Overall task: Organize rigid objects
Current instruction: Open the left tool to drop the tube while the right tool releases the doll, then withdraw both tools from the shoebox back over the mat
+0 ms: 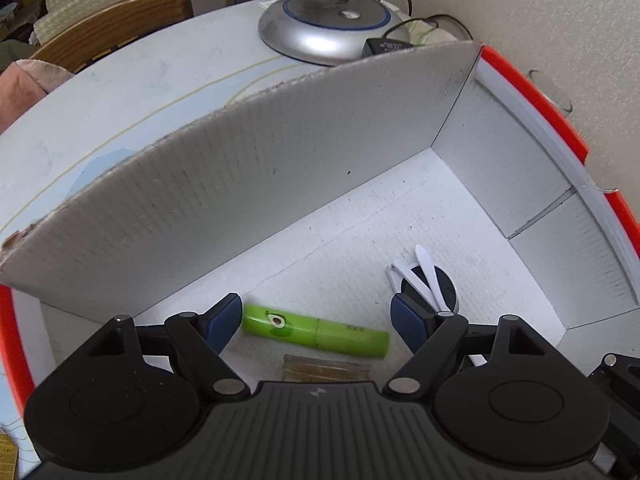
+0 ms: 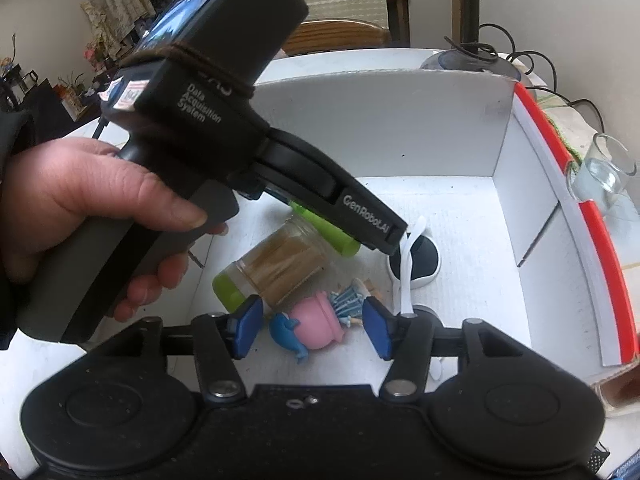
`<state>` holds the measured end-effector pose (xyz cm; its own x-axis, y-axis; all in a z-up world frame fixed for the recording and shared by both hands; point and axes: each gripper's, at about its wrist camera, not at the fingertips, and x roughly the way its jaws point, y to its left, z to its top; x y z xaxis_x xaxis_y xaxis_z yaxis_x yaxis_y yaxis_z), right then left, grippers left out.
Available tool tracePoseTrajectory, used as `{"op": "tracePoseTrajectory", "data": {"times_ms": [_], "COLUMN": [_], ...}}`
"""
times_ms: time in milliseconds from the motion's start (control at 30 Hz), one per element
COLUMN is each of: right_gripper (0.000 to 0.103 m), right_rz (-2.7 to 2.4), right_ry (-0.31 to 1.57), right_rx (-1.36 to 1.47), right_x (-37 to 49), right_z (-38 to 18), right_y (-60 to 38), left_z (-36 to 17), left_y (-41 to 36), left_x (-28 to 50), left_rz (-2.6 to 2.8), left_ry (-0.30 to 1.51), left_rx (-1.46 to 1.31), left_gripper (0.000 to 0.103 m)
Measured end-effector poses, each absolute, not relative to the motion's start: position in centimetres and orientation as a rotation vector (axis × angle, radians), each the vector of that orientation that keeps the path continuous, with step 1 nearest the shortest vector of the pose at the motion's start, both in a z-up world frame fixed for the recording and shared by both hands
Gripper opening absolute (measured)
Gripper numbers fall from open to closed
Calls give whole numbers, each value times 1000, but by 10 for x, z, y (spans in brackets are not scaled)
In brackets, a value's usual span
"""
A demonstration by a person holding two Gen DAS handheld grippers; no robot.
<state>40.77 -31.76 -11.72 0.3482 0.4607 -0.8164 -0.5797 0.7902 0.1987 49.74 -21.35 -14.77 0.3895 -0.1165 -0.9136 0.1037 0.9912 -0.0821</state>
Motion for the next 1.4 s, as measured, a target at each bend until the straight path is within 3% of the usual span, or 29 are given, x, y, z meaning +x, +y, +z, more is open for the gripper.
{"op": "tracePoseTrajectory", "data": {"times_ms": [567, 1400], "right_gripper": [64, 92], "right_rz": [646, 611], "right_ry": [963, 855], "right_rx": [-124, -87], "right_x": [384, 348], "right_z": [-86, -37], "right_y": [-321, -287], "left_z": [-77, -7], "left_y": [-194, -108], "left_x": [447, 320], "left_rz": [-167, -150], "left_ry": [956, 730], "left_rx": [-59, -135], "left_gripper": [82, 81]}}
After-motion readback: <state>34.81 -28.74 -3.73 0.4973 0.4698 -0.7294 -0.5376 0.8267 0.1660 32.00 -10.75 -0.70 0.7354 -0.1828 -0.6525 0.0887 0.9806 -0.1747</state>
